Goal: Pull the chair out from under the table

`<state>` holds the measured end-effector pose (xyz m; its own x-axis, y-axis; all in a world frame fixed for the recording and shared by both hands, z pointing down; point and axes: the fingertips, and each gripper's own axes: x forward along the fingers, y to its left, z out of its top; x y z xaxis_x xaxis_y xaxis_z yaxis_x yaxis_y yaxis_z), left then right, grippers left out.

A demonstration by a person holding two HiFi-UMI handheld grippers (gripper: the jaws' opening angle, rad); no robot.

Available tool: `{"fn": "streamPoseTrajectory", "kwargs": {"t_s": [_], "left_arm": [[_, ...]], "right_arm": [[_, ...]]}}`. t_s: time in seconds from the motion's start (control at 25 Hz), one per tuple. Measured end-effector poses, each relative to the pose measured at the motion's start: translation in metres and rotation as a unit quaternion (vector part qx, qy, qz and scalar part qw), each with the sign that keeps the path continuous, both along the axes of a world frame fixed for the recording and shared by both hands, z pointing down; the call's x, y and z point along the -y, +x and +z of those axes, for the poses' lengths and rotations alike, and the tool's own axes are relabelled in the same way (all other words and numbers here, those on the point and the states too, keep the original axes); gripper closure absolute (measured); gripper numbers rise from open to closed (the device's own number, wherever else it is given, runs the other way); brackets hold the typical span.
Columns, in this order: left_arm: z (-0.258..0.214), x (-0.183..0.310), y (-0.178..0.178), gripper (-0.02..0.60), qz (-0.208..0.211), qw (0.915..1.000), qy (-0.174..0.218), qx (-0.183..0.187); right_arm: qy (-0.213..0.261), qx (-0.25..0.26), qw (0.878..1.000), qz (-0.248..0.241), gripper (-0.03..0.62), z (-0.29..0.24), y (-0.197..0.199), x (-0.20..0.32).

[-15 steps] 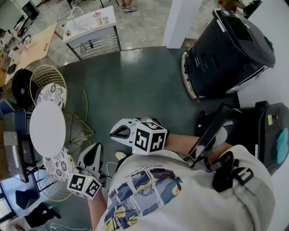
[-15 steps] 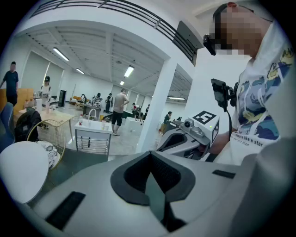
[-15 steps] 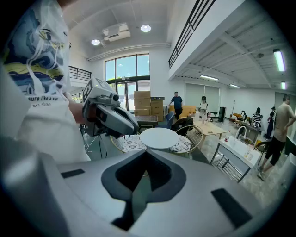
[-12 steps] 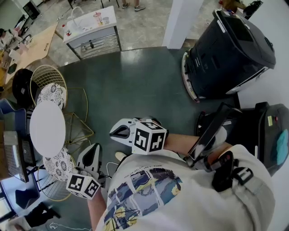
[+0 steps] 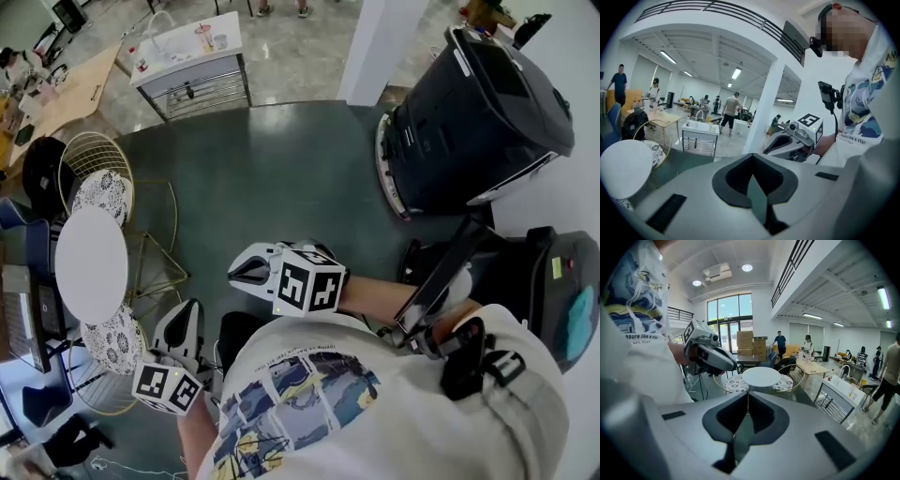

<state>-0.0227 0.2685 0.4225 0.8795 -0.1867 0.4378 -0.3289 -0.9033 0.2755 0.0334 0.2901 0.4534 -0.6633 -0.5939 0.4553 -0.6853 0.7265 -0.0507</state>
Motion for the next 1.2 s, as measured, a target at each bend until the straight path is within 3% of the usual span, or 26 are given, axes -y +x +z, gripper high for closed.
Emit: {"fn": "streamPoseTrajectory", "kwargs": {"t_s": [0.24, 0.36, 0.64, 0.88, 1.2], "left_arm": [[0.005, 0.026, 0.008, 0.574, -0.005, 1.0, -0.003, 0.007], [0.008, 0.067, 0.005, 0.574, -0.014, 0.9997, 0.016, 0.008], [0.012, 0.216, -0.014, 0.572, -0.038, 0.9986, 0.023, -0.031], [-0.004, 0.34, -0.045, 0.572, -0.066, 0.9954, 0.045, -0.051], [-0.001, 0.417, -0.1, 0.571, -0.145, 0.9869, 0.046, -0.054]], "right_arm": [[-0.024, 0.034, 0.999, 0.016, 0.579, 0.013, 0.02, 0.03], [-0.028, 0.043, 0.998, 0.022, 0.534, 0.021, 0.025, 0.073], [-0.076, 0.001, 0.996, 0.043, 0.487, 0.031, 0.03, 0.21], [-0.075, -0.042, 0.996, 0.037, 0.487, 0.022, 0.022, 0.359], [-0.119, -0.068, 0.991, -0.001, 0.487, 0.061, 0.002, 0.496]]}}
